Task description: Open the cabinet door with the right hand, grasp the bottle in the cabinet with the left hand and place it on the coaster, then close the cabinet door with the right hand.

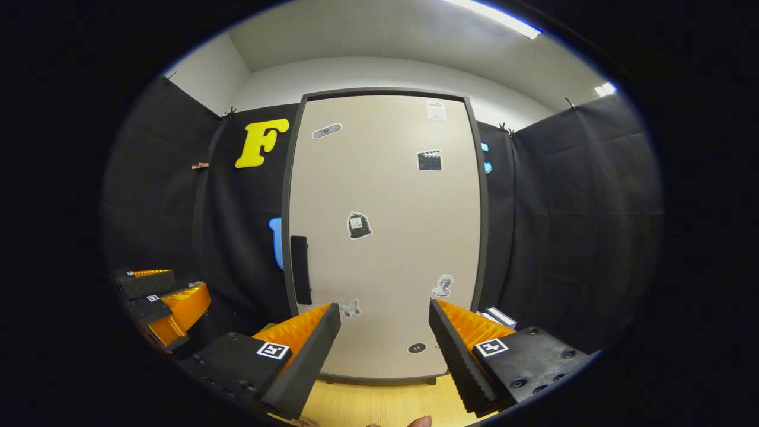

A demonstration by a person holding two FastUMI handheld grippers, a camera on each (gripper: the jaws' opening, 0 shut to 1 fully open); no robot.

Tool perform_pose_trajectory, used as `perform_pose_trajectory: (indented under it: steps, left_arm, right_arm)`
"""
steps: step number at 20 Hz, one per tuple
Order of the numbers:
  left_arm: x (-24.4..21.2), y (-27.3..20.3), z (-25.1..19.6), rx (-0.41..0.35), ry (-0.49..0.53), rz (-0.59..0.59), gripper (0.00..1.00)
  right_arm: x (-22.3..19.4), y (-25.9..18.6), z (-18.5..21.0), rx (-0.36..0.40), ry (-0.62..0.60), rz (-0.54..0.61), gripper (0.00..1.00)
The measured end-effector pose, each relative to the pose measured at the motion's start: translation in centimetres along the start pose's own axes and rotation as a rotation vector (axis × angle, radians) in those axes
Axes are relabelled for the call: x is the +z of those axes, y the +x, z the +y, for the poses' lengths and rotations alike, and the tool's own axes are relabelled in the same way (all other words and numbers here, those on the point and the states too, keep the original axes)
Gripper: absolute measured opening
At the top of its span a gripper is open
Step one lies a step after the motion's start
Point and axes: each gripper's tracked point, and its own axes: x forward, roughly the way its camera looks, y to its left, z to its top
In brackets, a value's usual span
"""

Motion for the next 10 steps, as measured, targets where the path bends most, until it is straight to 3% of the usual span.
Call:
perform_pose_trajectory:
  steps: [10]
  left_arm:
    - [-0.5, 0.3, 5.6, 0.054, 0.003, -0.001, 0.96]
  right_arm:
    - [0.4, 7.8, 9.7, 0.105, 0.046, -0.018, 0.97]
